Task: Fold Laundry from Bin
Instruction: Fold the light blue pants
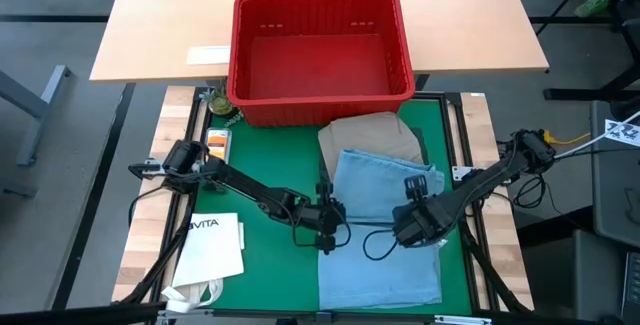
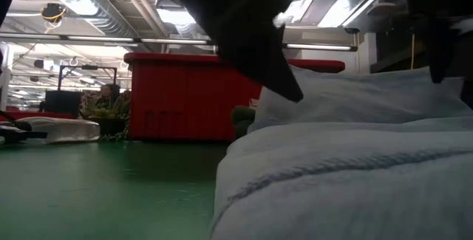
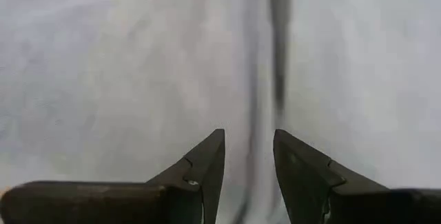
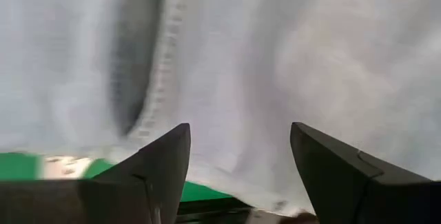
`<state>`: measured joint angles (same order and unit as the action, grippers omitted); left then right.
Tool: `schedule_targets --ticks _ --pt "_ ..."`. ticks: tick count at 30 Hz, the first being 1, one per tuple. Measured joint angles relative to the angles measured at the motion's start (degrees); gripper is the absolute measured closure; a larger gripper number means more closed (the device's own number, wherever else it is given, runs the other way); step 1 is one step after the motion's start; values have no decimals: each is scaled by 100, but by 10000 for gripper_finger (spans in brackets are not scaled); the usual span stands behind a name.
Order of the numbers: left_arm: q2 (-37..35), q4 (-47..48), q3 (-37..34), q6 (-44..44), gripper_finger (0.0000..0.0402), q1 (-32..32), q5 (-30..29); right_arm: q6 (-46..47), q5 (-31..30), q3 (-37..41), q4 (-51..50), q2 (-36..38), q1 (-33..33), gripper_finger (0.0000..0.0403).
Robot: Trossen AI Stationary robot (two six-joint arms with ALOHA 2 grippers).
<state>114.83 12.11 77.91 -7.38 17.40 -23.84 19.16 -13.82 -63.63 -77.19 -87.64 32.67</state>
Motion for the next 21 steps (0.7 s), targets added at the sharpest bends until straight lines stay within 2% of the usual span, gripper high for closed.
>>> schedule_targets --ticks 4,9,17,21 --pt "-46 -169 0 -108 282 146 421 -24 642 -42 394 2 91 150" --pt "-46 -249 4 -633 282 381 549 -111 1102 -42 1289 2 509 150" --pt "-46 -497 7 -1204 282 735 717 133 1139 -44 3006 2 1487 150" --pt "-46 -535 7 -1206 282 927 726 291 865 -44 3556 -33 2095 150"
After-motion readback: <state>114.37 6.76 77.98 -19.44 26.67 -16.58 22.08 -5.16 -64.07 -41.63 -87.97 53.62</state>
